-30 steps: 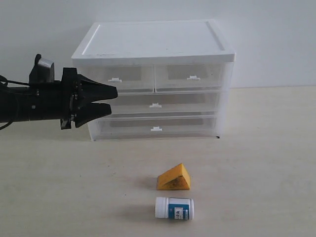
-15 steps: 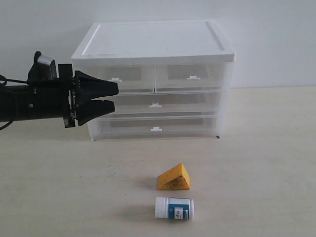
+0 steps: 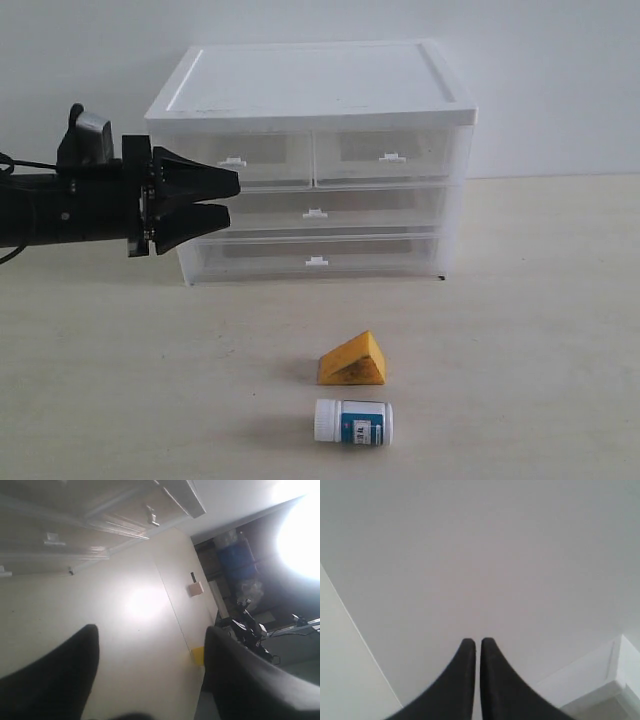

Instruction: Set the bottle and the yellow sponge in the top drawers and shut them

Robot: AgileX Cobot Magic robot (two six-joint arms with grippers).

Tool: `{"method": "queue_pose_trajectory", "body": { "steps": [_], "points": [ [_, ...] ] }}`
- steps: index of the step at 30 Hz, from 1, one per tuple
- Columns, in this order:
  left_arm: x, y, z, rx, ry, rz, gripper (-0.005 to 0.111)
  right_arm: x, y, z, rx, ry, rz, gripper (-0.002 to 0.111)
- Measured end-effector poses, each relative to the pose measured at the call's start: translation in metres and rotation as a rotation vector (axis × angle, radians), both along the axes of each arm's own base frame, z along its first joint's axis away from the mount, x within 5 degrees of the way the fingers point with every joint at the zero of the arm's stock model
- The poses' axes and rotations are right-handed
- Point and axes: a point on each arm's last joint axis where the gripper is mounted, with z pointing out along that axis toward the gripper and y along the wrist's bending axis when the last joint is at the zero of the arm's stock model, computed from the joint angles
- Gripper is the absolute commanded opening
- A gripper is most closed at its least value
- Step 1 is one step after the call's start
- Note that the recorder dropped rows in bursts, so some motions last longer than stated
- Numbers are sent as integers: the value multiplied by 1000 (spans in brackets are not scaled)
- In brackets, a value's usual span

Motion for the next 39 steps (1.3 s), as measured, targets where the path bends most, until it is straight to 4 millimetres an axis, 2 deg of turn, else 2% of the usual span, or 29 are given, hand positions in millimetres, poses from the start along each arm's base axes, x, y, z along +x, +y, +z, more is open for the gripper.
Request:
{"method": "queue_pose_trajectory", "body": {
  "steps": [4,7,11,17,21,24,28,30,34,39],
  "points": [
    [1,0,-1,11,0,10,58,26,12,14,-28,99,62,0],
    [1,1,-1,12,0,10,58,57,24,14,-31,223,133,0],
    [0,0,-1,7,-1,5,58,112,44,8,-37,395,217,0],
    [-1,-1,1,-14,-5,-14,58,187,79,-22,84,547,457,0],
    [-1,-1,1,-14,-5,-14,58,221,89,-51,162,625,499,0],
    [-1,-1,1,-12,-4,-13,58,240,93,-74,180,676,503,11],
    [4,1,1,22,-15,19,58,258,98,-103,234,723,522,43],
    [8,1,4,29,-32,26,58,266,100,-114,287,739,541,53],
    [15,1,14,26,-75,26,58,284,104,-128,359,775,569,51],
    [25,0,27,22,-120,31,58,298,109,-127,372,757,594,50]
  ]
}}
